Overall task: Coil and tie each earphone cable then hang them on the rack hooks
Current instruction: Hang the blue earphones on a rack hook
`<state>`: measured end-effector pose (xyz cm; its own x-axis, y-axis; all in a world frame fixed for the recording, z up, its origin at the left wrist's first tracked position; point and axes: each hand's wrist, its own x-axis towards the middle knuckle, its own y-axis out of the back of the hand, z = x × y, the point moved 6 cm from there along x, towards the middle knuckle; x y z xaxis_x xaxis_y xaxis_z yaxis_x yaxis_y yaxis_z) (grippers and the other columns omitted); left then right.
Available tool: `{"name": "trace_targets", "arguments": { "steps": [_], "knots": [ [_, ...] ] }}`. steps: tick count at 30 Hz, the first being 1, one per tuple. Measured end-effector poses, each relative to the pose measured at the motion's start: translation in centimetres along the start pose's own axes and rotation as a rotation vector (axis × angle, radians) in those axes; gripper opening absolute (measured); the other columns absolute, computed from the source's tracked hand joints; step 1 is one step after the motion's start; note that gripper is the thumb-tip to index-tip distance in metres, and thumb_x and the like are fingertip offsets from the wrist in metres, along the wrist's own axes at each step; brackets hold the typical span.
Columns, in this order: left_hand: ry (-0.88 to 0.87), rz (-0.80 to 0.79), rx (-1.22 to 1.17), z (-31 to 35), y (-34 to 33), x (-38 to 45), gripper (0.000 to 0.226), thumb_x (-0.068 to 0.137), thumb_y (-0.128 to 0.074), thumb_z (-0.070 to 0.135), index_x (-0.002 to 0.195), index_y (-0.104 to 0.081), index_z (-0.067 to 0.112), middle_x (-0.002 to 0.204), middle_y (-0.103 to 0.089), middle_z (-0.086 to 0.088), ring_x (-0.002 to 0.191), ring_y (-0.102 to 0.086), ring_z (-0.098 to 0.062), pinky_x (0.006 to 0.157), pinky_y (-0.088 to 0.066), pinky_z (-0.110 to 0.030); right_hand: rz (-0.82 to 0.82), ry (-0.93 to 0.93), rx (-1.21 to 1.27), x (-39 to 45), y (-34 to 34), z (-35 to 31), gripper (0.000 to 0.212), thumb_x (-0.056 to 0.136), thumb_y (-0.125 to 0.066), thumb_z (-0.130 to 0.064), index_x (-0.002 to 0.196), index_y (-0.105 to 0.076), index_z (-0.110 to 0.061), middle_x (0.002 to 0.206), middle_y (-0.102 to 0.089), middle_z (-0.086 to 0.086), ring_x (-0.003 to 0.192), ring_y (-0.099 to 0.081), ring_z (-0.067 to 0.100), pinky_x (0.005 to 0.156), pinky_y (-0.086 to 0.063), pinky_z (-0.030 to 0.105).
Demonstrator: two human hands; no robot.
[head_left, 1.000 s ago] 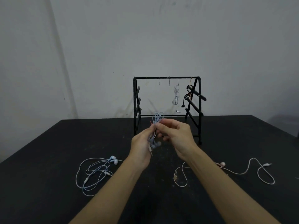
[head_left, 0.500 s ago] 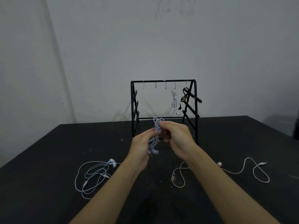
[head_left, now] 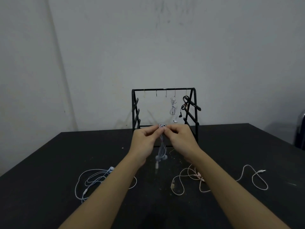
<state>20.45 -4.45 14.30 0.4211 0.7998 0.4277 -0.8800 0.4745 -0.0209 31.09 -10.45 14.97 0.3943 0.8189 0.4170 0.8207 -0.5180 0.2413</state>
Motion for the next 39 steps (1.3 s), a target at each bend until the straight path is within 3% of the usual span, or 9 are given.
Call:
{"name": "trace_targets", "arguments": {
  "steps": [4,10,14,17,21,24,29,35,39],
  "knots": [
    [-0.109,0.054,0.259,0.7,-0.3,1.1,0.020,0.088,-0.061,0.015,0.105,-0.070,0.009,0.091,-0.070,0.004,0.086,-0.064,0.001,0.070,-0.048,-0.005,-0.031,0.046,-0.235,1.0,0.7,-0.5,0.029,0.095,-0.051,-0.021,0.070,-0.064,-0.016,0.051,-0.046,-0.007,0.046,-0.038,0.003,0.046,-0.031,0.016],
    [0.003,-0.069,0.248,-0.3,-1.7,3.7,0.017,0.094,-0.051,0.020,0.090,-0.067,0.016,0.080,-0.067,0.004,0.075,-0.060,-0.004,0.060,-0.044,-0.009,0.138,0.212,-0.330,3.1,2.5,-1.5,0.016,0.088,-0.061,-0.014,0.083,-0.074,-0.006,0.069,-0.067,0.003,0.059,-0.056,0.004,0.055,-0.044,0.008],
    [0.072,-0.211,0.216,-1.3,-2.5,6.4,0.013,0.093,-0.053,0.022,0.091,-0.066,0.022,0.089,-0.069,0.004,0.089,-0.062,-0.010,0.071,-0.045,-0.023,0.192,0.124,-0.206,6.0,3.2,0.4,0.013,0.088,-0.061,-0.011,0.094,-0.071,-0.007,0.075,-0.066,-0.002,0.068,-0.061,0.002,0.057,-0.047,0.007],
    [0.070,-0.049,0.117,-2.0,-2.6,9.0,0.011,0.091,-0.057,0.016,0.094,-0.067,0.018,0.089,-0.070,0.001,0.088,-0.065,-0.011,0.071,-0.050,-0.025,0.251,0.091,-0.066,8.9,3.7,1.8,0.017,0.086,-0.064,-0.009,0.102,-0.070,-0.007,0.083,-0.068,-0.002,0.074,-0.062,0.000,0.060,-0.048,0.009],
    [0.003,0.166,0.163,-2.9,-3.0,13.6,0.017,0.088,-0.061,0.010,0.102,-0.069,0.005,0.082,-0.070,0.002,0.075,-0.067,-0.005,0.074,-0.056,-0.020,0.334,0.303,-0.319,12.8,3.8,1.7,0.015,0.086,-0.062,-0.005,0.097,-0.072,-0.001,0.087,-0.071,0.006,0.076,-0.063,0.011,0.069,-0.047,0.009],
    [-0.111,0.192,0.366,-3.0,-3.7,17.4,0.016,0.088,-0.060,0.013,0.096,-0.072,0.007,0.082,-0.071,-0.002,0.080,-0.067,-0.012,0.079,-0.054,-0.025,0.369,0.416,-0.496,16.4,3.4,2.8,0.012,0.085,-0.059,-0.002,0.086,-0.071,0.001,0.081,-0.069,0.014,0.077,-0.062,0.028,0.071,-0.047,0.033],
    [-0.170,0.274,0.469,-3.9,-4.2,21.4,0.019,0.091,-0.057,0.018,0.086,-0.072,0.009,0.078,-0.071,-0.003,0.076,-0.066,-0.015,0.072,-0.052,-0.027,0.457,0.439,-0.619,21.0,3.4,4.6,0.015,0.089,-0.056,-0.010,0.085,-0.069,-0.002,0.084,-0.064,0.013,0.087,-0.053,0.027,0.071,-0.038,0.030],
    [-0.134,0.329,0.453,-5.2,-4.4,24.6,0.019,0.089,-0.057,0.017,0.083,-0.073,0.010,0.076,-0.071,-0.002,0.076,-0.066,-0.016,0.074,-0.053,-0.029,0.510,0.394,-0.669,24.3,3.4,5.8,0.018,0.089,-0.056,-0.013,0.081,-0.070,-0.004,0.080,-0.064,0.011,0.088,-0.051,0.030,0.070,-0.042,0.040],
    [-0.067,0.330,0.451,-6.1,-4.7,25.9,0.022,0.089,-0.057,0.016,0.076,-0.072,0.006,0.073,-0.071,-0.008,0.076,-0.067,-0.023,0.075,-0.054,-0.035,0.471,0.310,-0.779,25.6,3.1,5.9,0.025,0.093,-0.050,-0.018,0.085,-0.070,-0.007,0.086,-0.064,0.009,0.098,-0.046,0.027,0.075,-0.034,0.034]
  ]
}}
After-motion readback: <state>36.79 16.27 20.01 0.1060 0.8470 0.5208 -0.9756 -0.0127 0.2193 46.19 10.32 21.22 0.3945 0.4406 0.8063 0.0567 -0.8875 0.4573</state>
